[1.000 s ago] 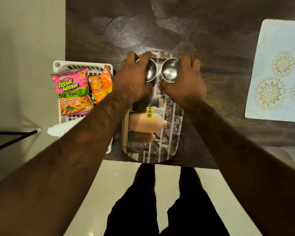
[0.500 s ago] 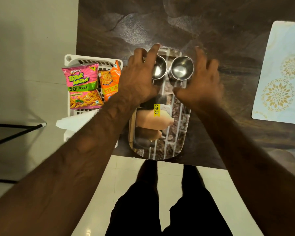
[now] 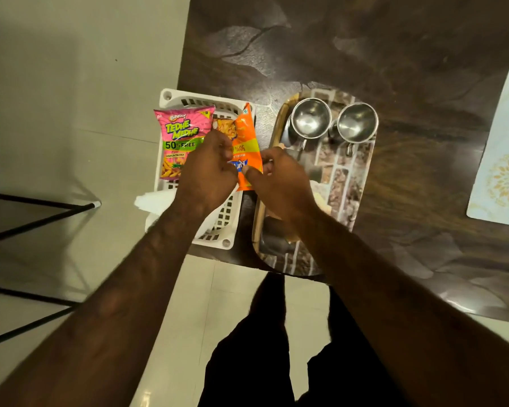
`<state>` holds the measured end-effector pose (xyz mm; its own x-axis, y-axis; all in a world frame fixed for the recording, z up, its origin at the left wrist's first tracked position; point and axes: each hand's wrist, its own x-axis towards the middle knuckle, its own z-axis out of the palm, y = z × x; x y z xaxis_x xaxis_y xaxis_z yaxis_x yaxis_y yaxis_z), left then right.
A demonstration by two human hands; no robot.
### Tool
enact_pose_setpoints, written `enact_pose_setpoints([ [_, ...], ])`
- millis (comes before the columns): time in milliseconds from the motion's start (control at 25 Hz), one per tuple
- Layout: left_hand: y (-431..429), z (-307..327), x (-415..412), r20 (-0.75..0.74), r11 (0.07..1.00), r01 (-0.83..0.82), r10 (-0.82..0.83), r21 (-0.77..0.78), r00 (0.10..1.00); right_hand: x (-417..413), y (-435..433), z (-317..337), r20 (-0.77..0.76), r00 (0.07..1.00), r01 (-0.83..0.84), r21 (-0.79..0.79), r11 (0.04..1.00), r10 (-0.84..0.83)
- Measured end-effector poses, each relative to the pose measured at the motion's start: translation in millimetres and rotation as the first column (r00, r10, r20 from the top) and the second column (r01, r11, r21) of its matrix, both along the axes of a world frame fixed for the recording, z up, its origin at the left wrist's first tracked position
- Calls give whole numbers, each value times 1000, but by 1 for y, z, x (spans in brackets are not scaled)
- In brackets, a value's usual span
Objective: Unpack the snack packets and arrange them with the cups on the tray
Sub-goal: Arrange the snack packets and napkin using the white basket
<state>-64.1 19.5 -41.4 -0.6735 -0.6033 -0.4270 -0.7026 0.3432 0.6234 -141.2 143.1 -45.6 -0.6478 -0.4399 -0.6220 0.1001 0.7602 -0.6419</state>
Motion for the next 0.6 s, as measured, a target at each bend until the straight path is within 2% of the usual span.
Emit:
enact_pose_setpoints([
  [120,0,-4,3,-20,995,-51,53,80,998,0,-16,-10,8,996,94,-28,995,-93],
  [360,-11,13,-15,-187,988,-155,152,3,970,-13,28,10,82,990,132,-252,959,-115],
  [400,-11,18,-21,-195,989,-143,147,36,970,-16,40,14,125,985,149,-287,946,-117],
  [480,-8,24,-32,-144,960,-97,138,265,980,-21,59,23,226,963,214,-315,924,-146],
  [560,-1,25,-37,-61,848,-86,138,523,989,-26,74,28,283,944,258,-311,915,-171],
  [600,4,23,-37,-45,815,-91,142,573,989,-29,80,30,305,935,273,-297,915,-180],
])
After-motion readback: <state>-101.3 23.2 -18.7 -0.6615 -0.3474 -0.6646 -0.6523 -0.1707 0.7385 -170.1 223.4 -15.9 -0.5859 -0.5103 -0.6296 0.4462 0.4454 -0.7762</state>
